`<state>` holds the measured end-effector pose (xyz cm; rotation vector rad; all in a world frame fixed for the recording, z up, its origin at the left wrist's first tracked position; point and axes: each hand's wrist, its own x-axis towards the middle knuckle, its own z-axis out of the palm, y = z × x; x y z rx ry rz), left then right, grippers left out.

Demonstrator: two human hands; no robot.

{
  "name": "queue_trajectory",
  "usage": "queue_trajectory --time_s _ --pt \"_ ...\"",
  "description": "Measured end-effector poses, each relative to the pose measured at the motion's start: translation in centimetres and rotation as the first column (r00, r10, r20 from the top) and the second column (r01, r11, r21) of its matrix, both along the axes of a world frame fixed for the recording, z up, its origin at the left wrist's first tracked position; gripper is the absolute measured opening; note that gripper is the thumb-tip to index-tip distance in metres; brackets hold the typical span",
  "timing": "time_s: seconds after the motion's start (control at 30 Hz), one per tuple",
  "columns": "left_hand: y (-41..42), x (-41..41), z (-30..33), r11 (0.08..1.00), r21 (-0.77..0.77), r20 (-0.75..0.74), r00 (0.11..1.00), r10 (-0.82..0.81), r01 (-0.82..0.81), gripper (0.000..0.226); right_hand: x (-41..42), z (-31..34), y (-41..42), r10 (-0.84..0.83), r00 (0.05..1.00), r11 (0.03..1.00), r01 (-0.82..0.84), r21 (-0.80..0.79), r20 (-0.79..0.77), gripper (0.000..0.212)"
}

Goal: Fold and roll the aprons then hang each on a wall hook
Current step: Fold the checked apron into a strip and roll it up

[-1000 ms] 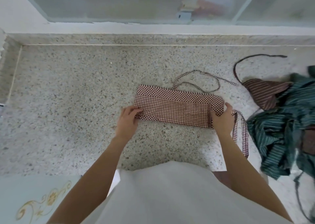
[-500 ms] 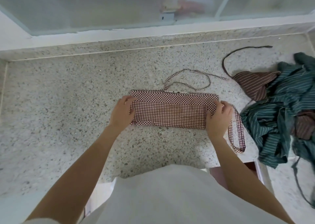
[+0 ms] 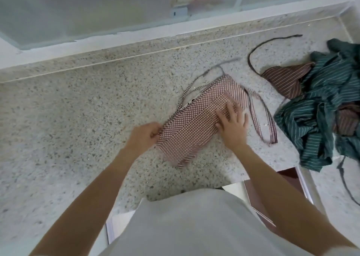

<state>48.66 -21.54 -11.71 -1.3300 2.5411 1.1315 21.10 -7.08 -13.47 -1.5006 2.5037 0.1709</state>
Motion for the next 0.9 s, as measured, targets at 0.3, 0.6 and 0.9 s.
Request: queue_trajectory --time_s 0.3,0.6,0.9 --pt "5.9 2.1 -2.3 0.786 -0.273 -0.062 0.805 -0.59 0.554 0.032 0.4 0.7 1.3 0.157 0.98 0.924 -0.101 -0.37 0.124 0.015" --pt "3.9 2.1 -1.5 0.793 -0.343 -0.116 0.816 -0.567 0.503 0.028 1.0 -0.4 4.3 0.247 0.918 0.958 -0.184 -0.219 0.31 0.059" --pt "-2.1 -9.0 7.3 0.9 -0.39 -0.365 0.864 -0.346 0.195 0.021 1.2 0.6 2.8 -0.049 0.833 0.889 0.288 -0.356 0.552 0.036"
